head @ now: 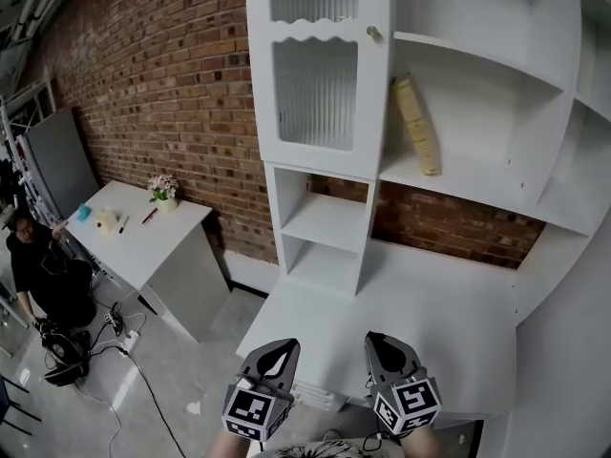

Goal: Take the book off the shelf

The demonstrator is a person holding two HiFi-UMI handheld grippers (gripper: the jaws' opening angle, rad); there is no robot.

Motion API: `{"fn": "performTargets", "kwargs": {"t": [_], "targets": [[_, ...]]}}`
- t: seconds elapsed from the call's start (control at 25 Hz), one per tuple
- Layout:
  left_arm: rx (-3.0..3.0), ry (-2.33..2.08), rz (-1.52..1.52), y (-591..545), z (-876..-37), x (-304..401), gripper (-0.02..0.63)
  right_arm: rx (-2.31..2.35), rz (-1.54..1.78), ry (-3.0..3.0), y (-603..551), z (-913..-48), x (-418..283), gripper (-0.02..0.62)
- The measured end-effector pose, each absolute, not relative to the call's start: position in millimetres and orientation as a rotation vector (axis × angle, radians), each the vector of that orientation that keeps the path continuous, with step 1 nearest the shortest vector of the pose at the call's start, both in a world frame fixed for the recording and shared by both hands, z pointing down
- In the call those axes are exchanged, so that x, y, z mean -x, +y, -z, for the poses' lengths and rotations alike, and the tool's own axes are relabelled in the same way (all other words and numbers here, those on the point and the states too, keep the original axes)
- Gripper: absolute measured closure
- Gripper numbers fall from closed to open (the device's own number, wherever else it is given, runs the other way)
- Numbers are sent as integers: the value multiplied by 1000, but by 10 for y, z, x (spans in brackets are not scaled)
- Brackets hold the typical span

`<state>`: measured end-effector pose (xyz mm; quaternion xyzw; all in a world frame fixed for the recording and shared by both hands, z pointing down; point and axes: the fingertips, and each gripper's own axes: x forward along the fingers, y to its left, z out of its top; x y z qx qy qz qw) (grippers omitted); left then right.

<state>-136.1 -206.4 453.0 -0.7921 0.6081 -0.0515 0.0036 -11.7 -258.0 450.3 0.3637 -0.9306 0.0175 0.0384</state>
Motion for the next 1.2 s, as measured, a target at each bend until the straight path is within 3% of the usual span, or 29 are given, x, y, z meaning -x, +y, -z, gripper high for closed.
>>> {"fn": "performTargets", "kwargs": {"t": [0.52,1.04,1.16,1.2], "targets": [[2707,1590,117,-3539,-4378,1275,594,-1444,5,-2726,-3797,-4241,-48,588],[2752,1278,-15,-4206,-3812,1555,594,-1801,247,-2597,-4541,-3163,54,589],[2743,1258,0,-4267,-3738,1600,594,-1889,414,-2566,-4738,-2697,3,529],[2749,1256,0,-4293,-3740,1612,594,-1899,462,-2551,-4830,-2550,-5,480]]}}
